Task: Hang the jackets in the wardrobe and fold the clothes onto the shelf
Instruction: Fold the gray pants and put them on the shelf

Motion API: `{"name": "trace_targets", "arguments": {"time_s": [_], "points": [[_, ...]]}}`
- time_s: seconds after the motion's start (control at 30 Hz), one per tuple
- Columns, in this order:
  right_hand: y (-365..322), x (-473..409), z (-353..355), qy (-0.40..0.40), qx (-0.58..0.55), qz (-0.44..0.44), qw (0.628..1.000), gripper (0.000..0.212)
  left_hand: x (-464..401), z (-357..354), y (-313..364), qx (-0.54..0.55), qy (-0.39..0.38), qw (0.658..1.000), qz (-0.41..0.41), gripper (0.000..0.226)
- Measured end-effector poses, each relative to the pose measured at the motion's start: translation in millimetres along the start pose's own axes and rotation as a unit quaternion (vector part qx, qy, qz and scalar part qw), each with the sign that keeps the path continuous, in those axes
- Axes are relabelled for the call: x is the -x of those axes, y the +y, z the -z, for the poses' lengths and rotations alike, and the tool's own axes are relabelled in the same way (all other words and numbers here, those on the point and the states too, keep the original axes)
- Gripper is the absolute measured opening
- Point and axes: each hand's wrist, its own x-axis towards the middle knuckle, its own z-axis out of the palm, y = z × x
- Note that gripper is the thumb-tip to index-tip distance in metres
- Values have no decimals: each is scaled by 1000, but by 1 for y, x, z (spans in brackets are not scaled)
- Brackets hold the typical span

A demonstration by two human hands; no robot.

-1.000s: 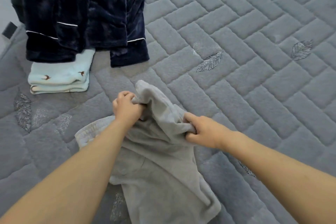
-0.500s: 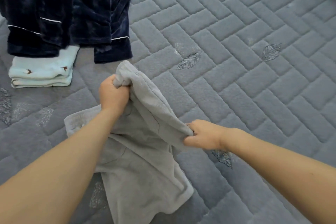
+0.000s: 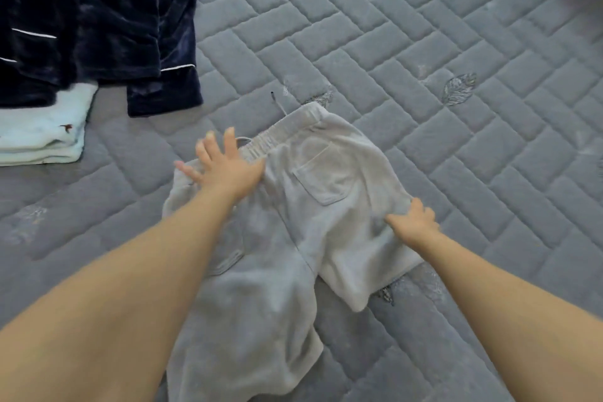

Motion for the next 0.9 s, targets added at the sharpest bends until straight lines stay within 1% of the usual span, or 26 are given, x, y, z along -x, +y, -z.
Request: {"name": "trace_targets", "arguments": {"time_s": [0.03, 0.07, 0.1, 0.13, 0.17, 0.2, 0.23, 0.27, 0.3, 0.33, 0.4, 0.43, 0.47, 0.53, 0.57, 0.6, 0.63, 0.67, 0.73, 0.77, 0.8, 0.83, 0.87, 0.9], "points": [[4, 1, -17, -7, -36, -38, 999, 84, 6, -13, -30, 4, 2, 998, 65, 90], [5, 5, -34, -9, -46, -64, 997, 88, 10, -23, -57, 31, 1, 990, 140, 91], [3, 11, -50, -2, -16, -63, 998, 88, 10, -29, -80, 77, 4, 974, 211, 94], [-2, 18, -66, 21, 38, -22, 999, 87, 6, -32, -96, 130, 7, 955, 267, 96], [-11, 27, -80, 48, 83, 49, 994, 83, 1, -33, -107, 159, 11, 941, 299, 98], [-24, 37, -95, 72, 102, 134, 983, 78, -4, -33, -113, 161, 15, 937, 309, 99], [-39, 50, -109, 80, 100, 205, 970, 70, -10, -32, -116, 152, 22, 941, 302, 98], [-54, 66, -124, 73, 91, 250, 961, 63, -15, -29, -117, 149, 24, 948, 279, 93], [-69, 82, -138, 64, 88, 276, 955, 58, -19, -25, -117, 165, 17, 956, 242, 82], [-81, 97, -151, 57, 100, 295, 948, 55, -24, -20, -115, 198, -1, 960, 197, 66], [-98, 120, -175, 41, 180, 342, 921, 53, -30, -4, -111, 254, -39, 961, 103, 29], [-102, 129, -184, 22, 217, 364, 906, 52, -33, 6, -110, 261, -28, 964, 54, 19], [-105, 135, -193, -2, 244, 379, 893, 50, -38, 18, -112, 259, 10, 966, 11, 15], [-110, 146, -205, -37, 266, 382, 884, 44, -49, 44, -116, 290, 108, 950, -41, 18], [-115, 154, -211, -55, 262, 374, 888, 43, -56, 56, -121, 312, 135, 939, -46, 20], [-120, 163, -219, -78, 252, 362, 894, 45, -64, 62, -127, 326, 134, 935, -34, 22], [-124, 172, -228, -101, 243, 346, 901, 51, -71, 64, -134, 338, 111, 935, -4, 26], [-128, 182, -240, -119, 239, 325, 907, 58, -76, 63, -143, 348, 64, 934, 44, 30], [-135, 196, -262, -135, 259, 273, 917, 73, -75, 49, -158, 367, -62, 918, 138, 33], [-138, 200, -272, -133, 282, 248, 917, 80, -71, 40, -165, 367, -112, 909, 161, 32], [-142, 203, -281, -127, 304, 227, 916, 85, -69, 31, -171, 358, -137, 909, 163, 31], [-147, 204, -287, -118, 320, 208, 917, 89, -68, 23, -174, 347, -139, 915, 152, 31], [-152, 203, -291, -111, 332, 191, 917, 91, -68, 19, -176, 341, -129, 921, 140, 32], [-157, 201, -292, -110, 344, 180, 915, 88, -69, 17, -174, 340, -118, 924, 131, 34]]}}
